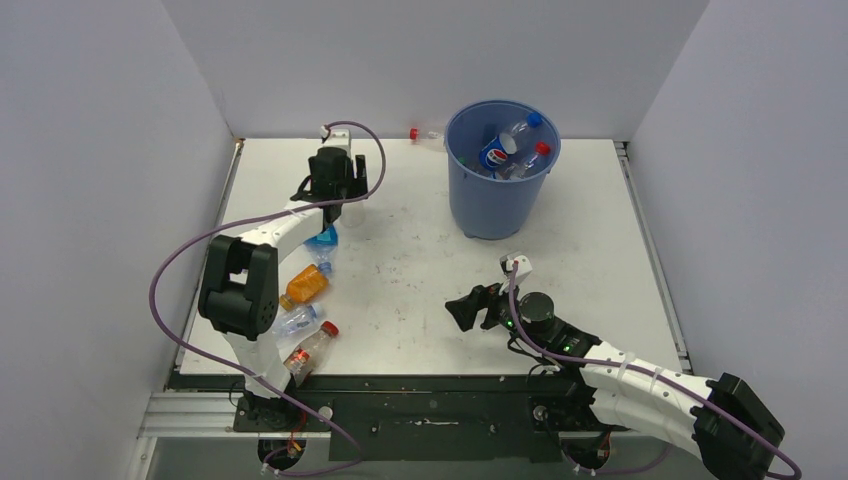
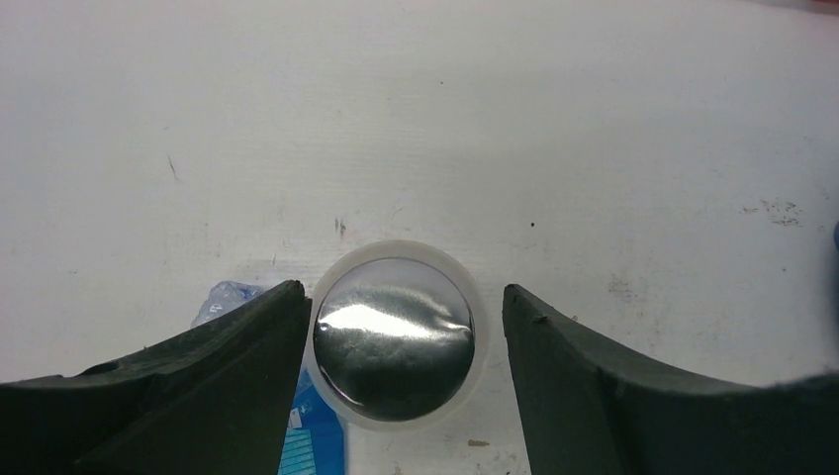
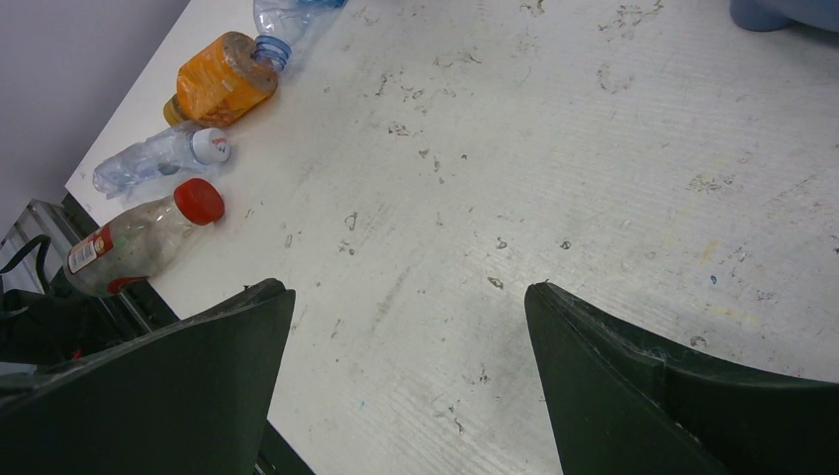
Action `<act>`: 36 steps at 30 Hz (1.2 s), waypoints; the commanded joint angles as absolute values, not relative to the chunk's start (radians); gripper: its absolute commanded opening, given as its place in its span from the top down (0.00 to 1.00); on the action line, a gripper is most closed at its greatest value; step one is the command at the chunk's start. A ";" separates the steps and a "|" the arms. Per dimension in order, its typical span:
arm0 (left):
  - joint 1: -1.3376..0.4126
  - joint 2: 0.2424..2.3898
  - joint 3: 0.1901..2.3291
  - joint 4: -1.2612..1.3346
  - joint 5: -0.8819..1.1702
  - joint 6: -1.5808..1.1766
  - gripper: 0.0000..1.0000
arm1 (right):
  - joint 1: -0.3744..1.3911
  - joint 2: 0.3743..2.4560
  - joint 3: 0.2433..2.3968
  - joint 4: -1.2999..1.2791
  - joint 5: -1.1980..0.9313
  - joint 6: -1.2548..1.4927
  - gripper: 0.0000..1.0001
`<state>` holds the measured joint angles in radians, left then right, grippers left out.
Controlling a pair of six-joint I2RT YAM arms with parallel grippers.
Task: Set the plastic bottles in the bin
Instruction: Pick up the plastic bottle at the center of the board.
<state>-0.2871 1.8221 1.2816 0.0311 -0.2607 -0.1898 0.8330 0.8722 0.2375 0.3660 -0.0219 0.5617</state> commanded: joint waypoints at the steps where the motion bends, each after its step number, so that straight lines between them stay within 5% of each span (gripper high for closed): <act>1: -0.285 1.804 1.261 0.091 -0.274 -0.201 0.32 | 0.840 0.852 0.266 0.401 -0.003 0.551 0.10; 7: -0.285 1.807 1.243 0.106 -0.286 -0.199 0.38 | 0.840 0.850 0.263 0.397 -0.003 0.552 0.10; 14: -0.285 1.793 1.217 0.131 -0.296 -0.199 0.57 | 0.840 0.845 0.262 0.392 -0.003 0.552 0.10; 18: -0.286 1.776 1.202 0.146 -0.298 -0.198 0.75 | 0.840 0.843 0.262 0.391 -0.003 0.555 0.10; 21: -0.289 1.729 1.173 0.159 -0.304 -0.205 0.99 | 0.840 0.834 0.267 0.382 -0.003 0.556 0.10; 29: -0.312 1.407 1.084 0.059 -0.247 -0.331 1.00 | 0.844 0.815 0.343 0.336 -0.077 0.461 0.10; 36: -0.326 1.205 1.108 -0.181 0.327 -0.419 1.00 | 0.863 0.813 0.488 0.248 -0.156 0.324 0.10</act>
